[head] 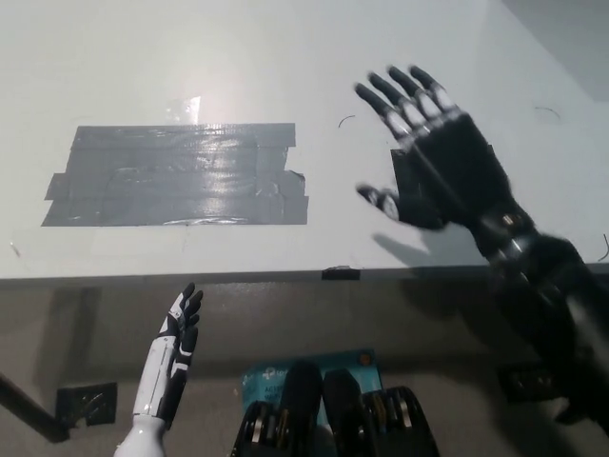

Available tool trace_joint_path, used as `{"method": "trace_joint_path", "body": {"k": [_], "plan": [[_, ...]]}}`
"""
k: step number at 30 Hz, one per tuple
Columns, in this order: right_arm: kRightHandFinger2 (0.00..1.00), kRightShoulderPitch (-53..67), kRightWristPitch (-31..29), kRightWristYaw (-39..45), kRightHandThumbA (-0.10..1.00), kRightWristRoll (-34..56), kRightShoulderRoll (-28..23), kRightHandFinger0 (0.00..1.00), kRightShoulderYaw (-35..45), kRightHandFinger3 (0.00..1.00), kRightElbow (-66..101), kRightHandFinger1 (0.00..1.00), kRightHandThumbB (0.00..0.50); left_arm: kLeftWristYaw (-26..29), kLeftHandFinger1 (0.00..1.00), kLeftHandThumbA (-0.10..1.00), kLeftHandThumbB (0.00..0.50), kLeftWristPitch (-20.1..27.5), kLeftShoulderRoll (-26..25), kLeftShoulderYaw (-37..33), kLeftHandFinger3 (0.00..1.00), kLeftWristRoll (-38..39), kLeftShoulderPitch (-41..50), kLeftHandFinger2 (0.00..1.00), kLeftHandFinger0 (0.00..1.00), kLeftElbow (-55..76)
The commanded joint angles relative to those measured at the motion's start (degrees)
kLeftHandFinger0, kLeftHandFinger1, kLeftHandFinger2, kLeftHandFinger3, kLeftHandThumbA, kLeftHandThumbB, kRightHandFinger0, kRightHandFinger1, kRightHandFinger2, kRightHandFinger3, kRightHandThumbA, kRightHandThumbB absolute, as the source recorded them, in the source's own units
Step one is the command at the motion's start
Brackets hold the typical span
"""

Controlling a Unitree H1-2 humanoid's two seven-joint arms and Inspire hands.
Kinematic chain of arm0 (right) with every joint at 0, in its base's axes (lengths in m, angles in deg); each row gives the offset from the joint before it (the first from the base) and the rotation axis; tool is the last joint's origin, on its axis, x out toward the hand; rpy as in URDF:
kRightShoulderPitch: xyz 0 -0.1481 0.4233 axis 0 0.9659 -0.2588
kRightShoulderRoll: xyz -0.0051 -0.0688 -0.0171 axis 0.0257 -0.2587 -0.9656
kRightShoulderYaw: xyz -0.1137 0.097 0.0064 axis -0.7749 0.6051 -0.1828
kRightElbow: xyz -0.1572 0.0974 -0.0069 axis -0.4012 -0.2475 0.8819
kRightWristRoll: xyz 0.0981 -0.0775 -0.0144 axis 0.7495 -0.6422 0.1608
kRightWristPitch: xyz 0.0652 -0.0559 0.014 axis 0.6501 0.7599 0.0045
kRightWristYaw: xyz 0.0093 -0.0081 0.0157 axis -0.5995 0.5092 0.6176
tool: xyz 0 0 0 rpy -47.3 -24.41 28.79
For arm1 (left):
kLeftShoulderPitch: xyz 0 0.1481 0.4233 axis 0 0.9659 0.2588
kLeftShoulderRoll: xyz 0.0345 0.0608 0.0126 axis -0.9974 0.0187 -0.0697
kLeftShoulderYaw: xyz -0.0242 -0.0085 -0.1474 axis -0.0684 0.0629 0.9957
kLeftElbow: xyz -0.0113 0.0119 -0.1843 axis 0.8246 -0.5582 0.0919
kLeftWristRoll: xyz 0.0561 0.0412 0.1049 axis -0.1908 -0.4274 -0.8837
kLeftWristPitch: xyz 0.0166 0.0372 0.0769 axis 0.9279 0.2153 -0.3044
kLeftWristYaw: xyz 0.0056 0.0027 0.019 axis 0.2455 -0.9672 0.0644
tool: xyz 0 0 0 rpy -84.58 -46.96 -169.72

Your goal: A stack of plates is kept in the middle of the desk close to the robot and the robot grabs the stack with its right hand, picks it up and hands it to a person.

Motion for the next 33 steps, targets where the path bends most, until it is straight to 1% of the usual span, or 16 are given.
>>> {"method": "trace_joint_path", "body": {"k": [1, 4, 6, 7, 8, 10, 12, 21, 22, 23, 24, 25, 28, 30, 31, 33], "plan": [[1.0, 18.32, 9.9, 7.72, 0.98, 24.13, -6.56, 1.0, 15.1, 1.0, 44.79, 1.0, 0.382, -0.54, 1.0, 1.0, 0.288, 1.86, 0.25, -0.79, 1.0, 0.07, 0.87, 1.0, 1.0, 1.37], [1.0, 26.33, 9.57, 4.49, 1.0, 26.75, -2.7, 1.0, 14.52, 1.0, 45.64, 1.0, 0.384, -0.58, 1.0, 1.0, 0.299, 1.52, 0.11, -0.81, 1.0, -0.14, 1.9, 1.0, 1.0, 1.78], [1.0, 29.09, 7.56, 3.04, 1.0, 29.65, -1.13, 1.0, 13.64, 1.0, 44.07, 1.0, 0.366, -0.47, 1.0, 1.0, 0.296, 1.65, 0.13, -0.74, 1.0, -0.1, 2.57, 1.0, 1.0, 1.9], [1.0, 31.08, 3.97, 1.3, 1.0, 32.21, 0.06, 1.0, 12.42, 1.0, 41.0, 1.0, 0.295, -0.36, 1.0, 1.0, 0.295, 2.0, 0.12, -0.76, 1.0, -0.22, 2.93, 1.0, 1.0, 1.75], [1.0, 31.84, 2.55, 0.67, 1.0, 33.07, 0.57, 1.0, 12.02, 1.0, 39.76, 1.0, 0.295, -0.32, 1.0, 1.0, 0.295, 2.15, 0.12, -0.78, 1.0, -0.28, 3.04, 1.0, 1.0, 1.68], [1.0, 34.98, -1.45, -1.29, 1.0, 36.08, 3.38, 1.0, 11.18, 1.0, 35.25, 1.0, 0.2, -0.29, 1.0, 1.0, 0.298, 2.77, 0.23, -0.89, 1.0, -0.19, 3.2, 1.0, 1.0, 1.26], [1.0, 36.63, -3.91, -1.43, 1.0, 39.4, 5.42, 1.0, 10.55, 1.0, 31.22, 1.0, 0.179, -0.21, 1.0, 1.0, 0.307, 2.91, 0.23, -0.91, 1.0, -0.2, 3.29, 1.0, 1.0, 1.25], [1.0, 40.85, -2.19, 4.48, 1.0, 47.92, 10.41, 1.0, 11.53, 1.0, 19.15, 1.0, 0.205, 0.09, 1.0, 1.0, 0.302, 2.94, 0.06, -1.17, 1.0, -0.19, 4.51, 1.0, 1.0, 1.69], [1.0, 40.83, -1.17, 5.81, 1.0, 49.74, 10.79, 1.0, 11.73, 1.0, 18.46, 1.0, 0.231, 0.11, 1.0, 1.0, 0.305, 2.94, 0.13, -1.1, 1.0, -0.15, 4.7, 1.0, 1.0, 1.68], [1.0, 40.81, -0.46, 6.75, 1.0, 51.0, 11.07, 1.0, 11.89, 1.0, 17.99, 1.0, 0.234, 0.12, 1.0, 1.0, 0.307, 2.94, 0.18, -1.05, 1.0, -0.12, 4.84, 1.0, 1.0, 1.66], [1.0, 40.63, 0.77, 7.86, 1.0, 51.22, 11.43, 1.0, 11.88, 1.0, 17.28, 1.0, 0.191, -0.02, 1.0, 1.0, 0.316, 2.58, 0.33, -0.85, 1.0, -0.22, 5.18, 1.0, 1.0, 1.89], [1.0, 40.55, 0.93, 7.95, 1.0, 50.74, 11.45, 1.0, 11.82, 1.0, 17.17, 1.0, 0.191, -0.06, 1.0, 1.0, 0.316, 2.4, 0.37, -0.82, 1.0, -0.3, 5.27, 1.0, 1.0, 2.02], [1.0, 40.62, 2.08, 9.05, 1.0, 50.33, 11.78, 1.0, 11.6, 1.0, 16.76, 1.0, 0.245, 0.0, 1.0, 1.0, 0.31, 1.69, 0.37, -0.84, 1.0, -0.78, 5.76, 1.0, 1.0, 2.62], [1.0, 40.93, 3.61, 9.79, 1.0, 49.73, 11.76, 1.0, 11.55, 1.0, 16.93, 1.0, 0.223, 0.14, 1.0, 1.0, 0.302, 2.2, 0.42, -0.9, 1.0, -0.92, 5.79, 1.0, 1.0, 2.2], [1.0, 41.04, 3.67, 10.27, 1.0, 49.06, 11.25, 1.0, 11.3, 1.0, 16.81, 1.0, 0.182, 0.2, 1.0, 1.0, 0.302, 2.54, 0.44, -0.95, 1.0, -0.97, 5.85, 1.0, 1.0, 2.0], [1.0, 41.11, 3.68, 10.67, 1.0, 48.64, 10.89, 1.0, 11.16, 1.0, 16.71, 1.0, 0.169, 0.24, 1.0, 1.0, 0.301, 2.74, 0.46, -0.99, 1.0, -1.01, 5.89, 1.0, 1.0, 1.9]]}}
